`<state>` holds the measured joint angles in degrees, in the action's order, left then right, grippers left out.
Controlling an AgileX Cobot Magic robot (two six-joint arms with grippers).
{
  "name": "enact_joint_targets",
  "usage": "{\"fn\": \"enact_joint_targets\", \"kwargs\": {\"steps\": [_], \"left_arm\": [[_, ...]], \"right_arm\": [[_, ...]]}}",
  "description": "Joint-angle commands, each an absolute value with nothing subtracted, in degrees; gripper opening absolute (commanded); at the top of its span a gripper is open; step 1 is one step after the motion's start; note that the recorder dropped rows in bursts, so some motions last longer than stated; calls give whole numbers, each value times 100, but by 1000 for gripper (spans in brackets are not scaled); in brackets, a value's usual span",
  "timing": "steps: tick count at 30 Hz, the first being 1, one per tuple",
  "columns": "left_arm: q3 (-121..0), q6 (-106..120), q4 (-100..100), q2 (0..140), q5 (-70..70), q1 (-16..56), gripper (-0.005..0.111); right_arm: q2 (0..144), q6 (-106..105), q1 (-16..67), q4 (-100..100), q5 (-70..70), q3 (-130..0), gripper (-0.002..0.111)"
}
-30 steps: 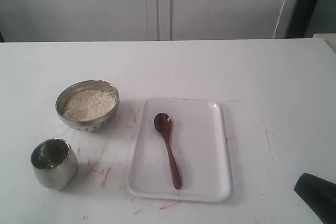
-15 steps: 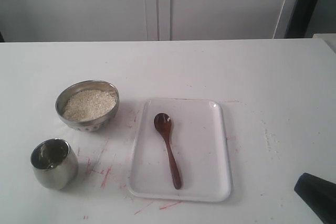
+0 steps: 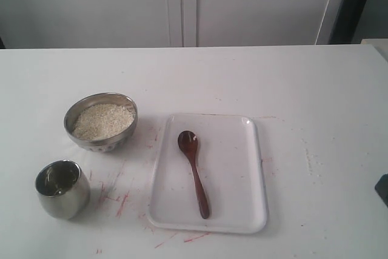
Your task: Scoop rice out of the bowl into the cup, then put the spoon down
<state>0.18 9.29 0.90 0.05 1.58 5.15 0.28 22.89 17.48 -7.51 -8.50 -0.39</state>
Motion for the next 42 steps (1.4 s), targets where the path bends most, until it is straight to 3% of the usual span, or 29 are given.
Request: {"fn": "enact_joint_targets", "kwargs": {"steps": [1, 15, 42], "left_arm": [[0, 921, 51, 0, 124, 531, 14], [0, 921, 51, 0, 124, 531, 14], [0, 921, 51, 0, 124, 531, 14]], "right_arm": [[0, 2285, 1152, -758, -827, 0, 0], [0, 2285, -127, -758, -873, 0, 0], [0, 2285, -176, -758, -873, 0, 0]]}}
